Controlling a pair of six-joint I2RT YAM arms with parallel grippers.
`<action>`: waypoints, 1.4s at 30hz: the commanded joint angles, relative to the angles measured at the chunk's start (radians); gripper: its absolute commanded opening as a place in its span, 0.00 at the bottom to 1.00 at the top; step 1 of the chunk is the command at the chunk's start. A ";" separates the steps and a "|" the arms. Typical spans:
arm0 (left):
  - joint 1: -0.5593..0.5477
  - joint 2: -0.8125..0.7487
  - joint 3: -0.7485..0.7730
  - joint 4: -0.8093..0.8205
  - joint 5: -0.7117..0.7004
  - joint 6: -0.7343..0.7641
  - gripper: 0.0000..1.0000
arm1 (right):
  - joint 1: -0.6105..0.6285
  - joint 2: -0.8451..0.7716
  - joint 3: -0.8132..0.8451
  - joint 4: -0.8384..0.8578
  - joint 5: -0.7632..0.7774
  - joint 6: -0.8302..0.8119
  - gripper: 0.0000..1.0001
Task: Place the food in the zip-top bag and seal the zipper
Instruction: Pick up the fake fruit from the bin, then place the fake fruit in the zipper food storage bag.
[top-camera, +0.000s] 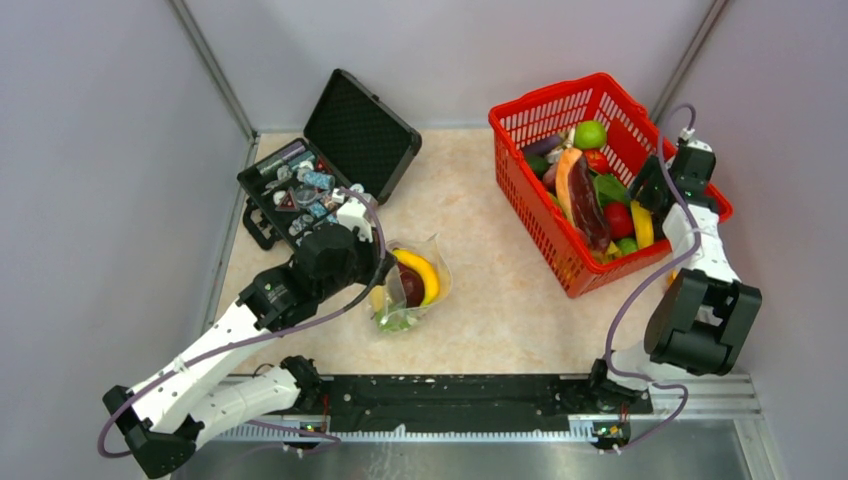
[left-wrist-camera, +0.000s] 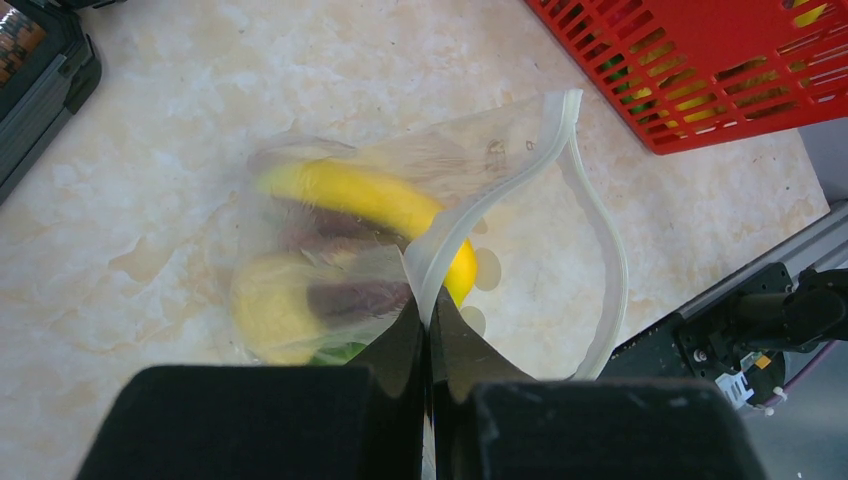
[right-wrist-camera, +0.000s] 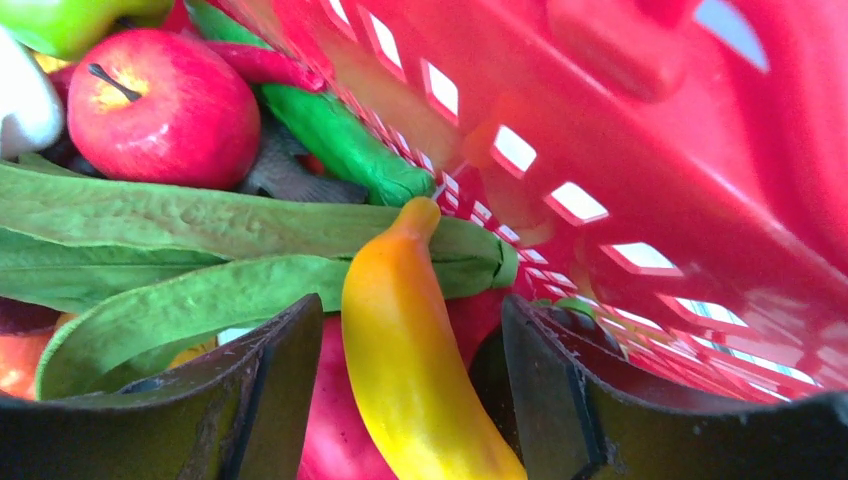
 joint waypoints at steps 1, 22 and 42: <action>0.002 -0.003 -0.001 0.064 -0.013 0.015 0.00 | 0.001 0.001 -0.038 0.123 0.057 -0.013 0.66; 0.002 -0.027 -0.014 0.063 -0.015 -0.011 0.00 | 0.002 -0.235 -0.282 0.429 -0.020 0.063 0.06; 0.001 0.016 0.001 0.066 0.027 -0.015 0.00 | 0.001 -0.575 -0.370 0.648 -0.611 0.257 0.00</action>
